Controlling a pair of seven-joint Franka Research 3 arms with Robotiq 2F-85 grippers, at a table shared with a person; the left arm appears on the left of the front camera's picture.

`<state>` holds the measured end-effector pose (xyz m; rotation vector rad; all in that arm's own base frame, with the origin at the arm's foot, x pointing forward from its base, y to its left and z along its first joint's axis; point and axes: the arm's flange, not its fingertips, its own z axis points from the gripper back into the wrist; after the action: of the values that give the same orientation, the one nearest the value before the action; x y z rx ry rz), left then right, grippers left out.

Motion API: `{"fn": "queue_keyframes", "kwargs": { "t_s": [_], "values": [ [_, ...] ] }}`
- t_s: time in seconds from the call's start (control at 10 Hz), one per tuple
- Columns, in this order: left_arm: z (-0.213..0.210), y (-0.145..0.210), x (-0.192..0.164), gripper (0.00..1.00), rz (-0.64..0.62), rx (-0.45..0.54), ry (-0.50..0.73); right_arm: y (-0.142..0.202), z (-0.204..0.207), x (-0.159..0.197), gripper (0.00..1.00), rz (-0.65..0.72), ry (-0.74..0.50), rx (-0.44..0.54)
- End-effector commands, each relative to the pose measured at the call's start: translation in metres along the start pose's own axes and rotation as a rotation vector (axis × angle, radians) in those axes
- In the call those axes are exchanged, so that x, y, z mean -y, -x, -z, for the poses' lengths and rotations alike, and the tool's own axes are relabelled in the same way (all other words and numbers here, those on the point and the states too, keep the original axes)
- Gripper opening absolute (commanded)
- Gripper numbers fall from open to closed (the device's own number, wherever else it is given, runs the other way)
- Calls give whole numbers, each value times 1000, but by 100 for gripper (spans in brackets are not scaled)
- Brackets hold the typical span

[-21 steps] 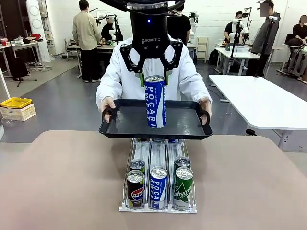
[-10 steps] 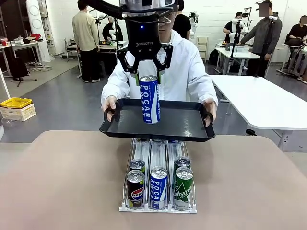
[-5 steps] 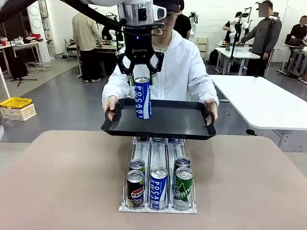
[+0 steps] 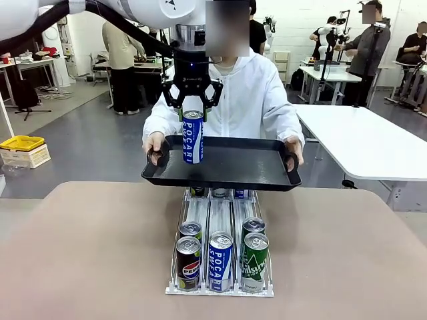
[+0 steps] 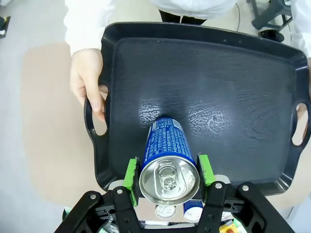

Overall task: Retrieve and hand over the desired beverage to the person.
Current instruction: Place the picked can on the Handle tray extended by the person.

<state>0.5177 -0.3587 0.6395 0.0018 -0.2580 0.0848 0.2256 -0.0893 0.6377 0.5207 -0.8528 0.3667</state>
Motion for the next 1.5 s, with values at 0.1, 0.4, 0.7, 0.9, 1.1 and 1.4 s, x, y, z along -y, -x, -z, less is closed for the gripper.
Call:
{"fn": "queue_keyframes", "kwargs": {
  "t_s": [0.1, 0.4, 0.7, 0.9, 1.1, 1.4],
  "values": [
    [-3, -16, 4, 58, -24, -43, 50, 0, 1, 1, 100, 4, -1, 0],
    [9, -15, 5, 58, -22, -77, 29, 0, 1, 1, 100, 4, -1, 0],
    [24, -12, 8, 58, -6, -106, -3, 0, 1, 1, 100, 4, -1, 0],
    [29, -11, 8, 58, 4, -114, -6, 0, 1, 1, 100, 4, -1, 0],
    [25, -10, 9, 100, 17, -110, 8, 0, 1, 1, 100, 4, -1, 0],
    [25, -10, 7, 100, 21, -116, 6, 0, 1, 1, 100, 4, -1, 0]
  ]
}}
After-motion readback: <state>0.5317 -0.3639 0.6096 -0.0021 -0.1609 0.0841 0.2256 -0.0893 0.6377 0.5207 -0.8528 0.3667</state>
